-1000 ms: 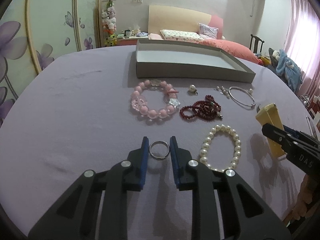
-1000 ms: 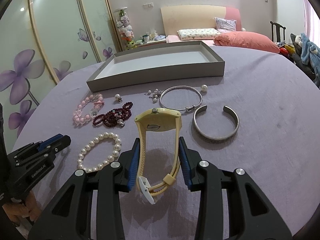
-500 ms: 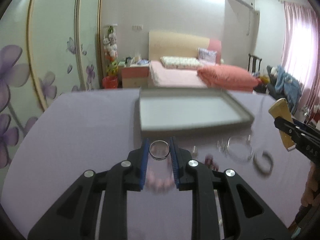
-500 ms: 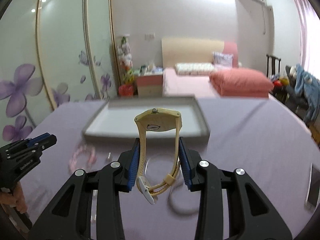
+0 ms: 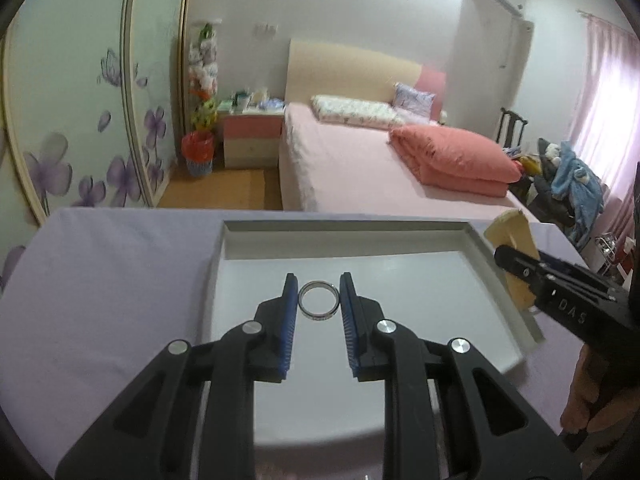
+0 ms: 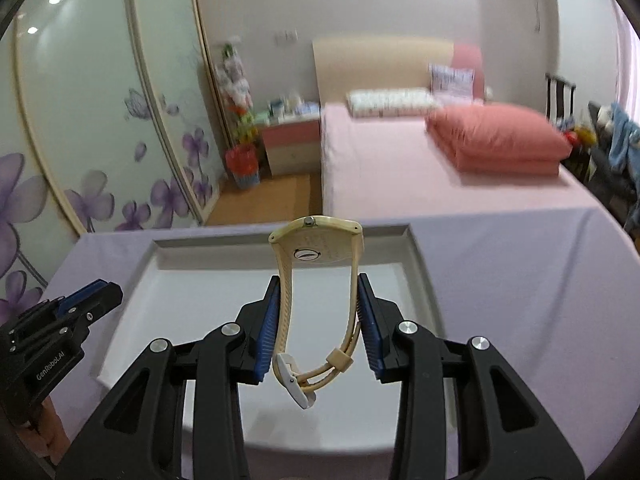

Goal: Organize jewelry
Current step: 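Carry ring and watch into the grey tray and open both tools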

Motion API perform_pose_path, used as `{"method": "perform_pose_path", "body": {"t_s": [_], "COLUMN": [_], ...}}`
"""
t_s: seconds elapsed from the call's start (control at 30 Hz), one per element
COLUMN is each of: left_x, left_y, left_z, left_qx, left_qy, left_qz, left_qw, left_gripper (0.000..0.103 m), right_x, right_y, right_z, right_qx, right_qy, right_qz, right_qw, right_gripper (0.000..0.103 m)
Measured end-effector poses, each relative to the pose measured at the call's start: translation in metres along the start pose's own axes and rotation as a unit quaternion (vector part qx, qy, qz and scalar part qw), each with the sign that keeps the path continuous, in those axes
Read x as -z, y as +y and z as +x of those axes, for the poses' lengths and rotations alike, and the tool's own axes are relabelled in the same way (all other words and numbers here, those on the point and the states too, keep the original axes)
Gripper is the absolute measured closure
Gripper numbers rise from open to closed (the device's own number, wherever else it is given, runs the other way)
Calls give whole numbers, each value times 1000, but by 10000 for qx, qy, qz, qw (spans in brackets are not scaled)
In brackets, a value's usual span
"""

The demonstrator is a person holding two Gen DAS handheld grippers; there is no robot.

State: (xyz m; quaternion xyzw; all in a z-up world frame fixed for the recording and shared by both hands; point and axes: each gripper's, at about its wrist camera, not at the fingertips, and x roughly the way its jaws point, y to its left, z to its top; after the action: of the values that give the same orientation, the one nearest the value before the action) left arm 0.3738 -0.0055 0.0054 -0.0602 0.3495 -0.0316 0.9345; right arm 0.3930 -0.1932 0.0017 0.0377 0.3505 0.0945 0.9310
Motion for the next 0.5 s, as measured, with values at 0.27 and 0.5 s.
{"method": "perform_pose_path", "body": {"t_s": [0.27,0.5], "left_x": [-3,-3], "left_y": [3,0], "left_z": [48,64], "left_qx": [-107,-108], "left_qy": [458,605], "left_qz": [-98,-68], "left_qw": [9988,9981], "left_gripper": [81,81], "right_x": [-6,2], "right_y": [-1,2], "right_z": [56,67], "right_qx": [182,202], "right_qy": [809,1070], "right_qz": [244,94], "right_qw": [9963,9940], "right_gripper": [65,50]}}
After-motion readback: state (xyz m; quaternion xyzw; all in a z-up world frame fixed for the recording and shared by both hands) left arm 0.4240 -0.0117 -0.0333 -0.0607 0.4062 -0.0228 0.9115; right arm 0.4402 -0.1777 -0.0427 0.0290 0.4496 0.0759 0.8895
